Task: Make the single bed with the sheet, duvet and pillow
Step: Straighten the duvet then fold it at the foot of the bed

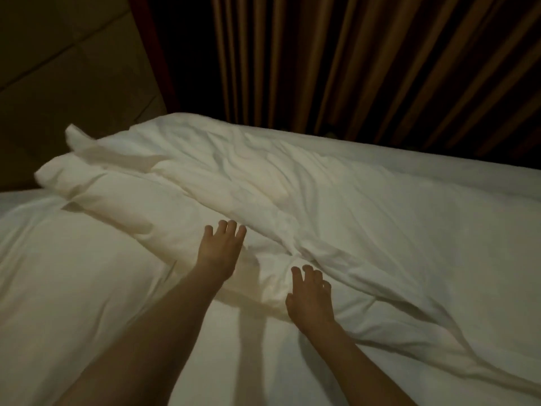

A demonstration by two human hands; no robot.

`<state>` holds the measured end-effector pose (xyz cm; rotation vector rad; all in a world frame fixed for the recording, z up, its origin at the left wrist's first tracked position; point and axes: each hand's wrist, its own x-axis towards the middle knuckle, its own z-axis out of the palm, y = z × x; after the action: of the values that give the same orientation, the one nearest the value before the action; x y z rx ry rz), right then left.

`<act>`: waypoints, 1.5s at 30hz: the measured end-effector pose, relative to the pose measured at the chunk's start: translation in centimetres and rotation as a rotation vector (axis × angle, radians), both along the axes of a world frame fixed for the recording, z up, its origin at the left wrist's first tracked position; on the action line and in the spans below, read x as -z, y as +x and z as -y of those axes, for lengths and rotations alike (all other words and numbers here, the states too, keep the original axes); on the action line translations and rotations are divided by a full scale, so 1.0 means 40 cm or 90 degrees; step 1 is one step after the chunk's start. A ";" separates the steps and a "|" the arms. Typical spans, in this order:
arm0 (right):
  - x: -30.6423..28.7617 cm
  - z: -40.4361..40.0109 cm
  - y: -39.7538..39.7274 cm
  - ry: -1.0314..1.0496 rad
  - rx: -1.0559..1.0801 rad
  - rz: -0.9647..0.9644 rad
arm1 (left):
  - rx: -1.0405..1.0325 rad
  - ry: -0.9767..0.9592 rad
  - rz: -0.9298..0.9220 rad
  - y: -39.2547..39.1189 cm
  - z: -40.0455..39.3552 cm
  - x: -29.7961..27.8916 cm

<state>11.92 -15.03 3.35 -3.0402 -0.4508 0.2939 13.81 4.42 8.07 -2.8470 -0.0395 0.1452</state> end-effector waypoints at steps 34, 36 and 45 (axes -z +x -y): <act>-0.398 -0.630 0.566 0.216 0.106 0.198 | 0.083 0.068 0.078 0.530 -0.495 -0.398; -0.384 -0.674 0.519 0.213 0.111 0.160 | 0.081 0.073 0.087 0.504 -0.532 -0.405; -0.119 -0.781 0.255 0.083 -0.146 -0.106 | -0.015 0.005 -0.226 0.170 -0.616 -0.096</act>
<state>22.11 16.22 8.12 -2.8109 -0.7730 0.5027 20.62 29.07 11.91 -2.7698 0.0013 0.6486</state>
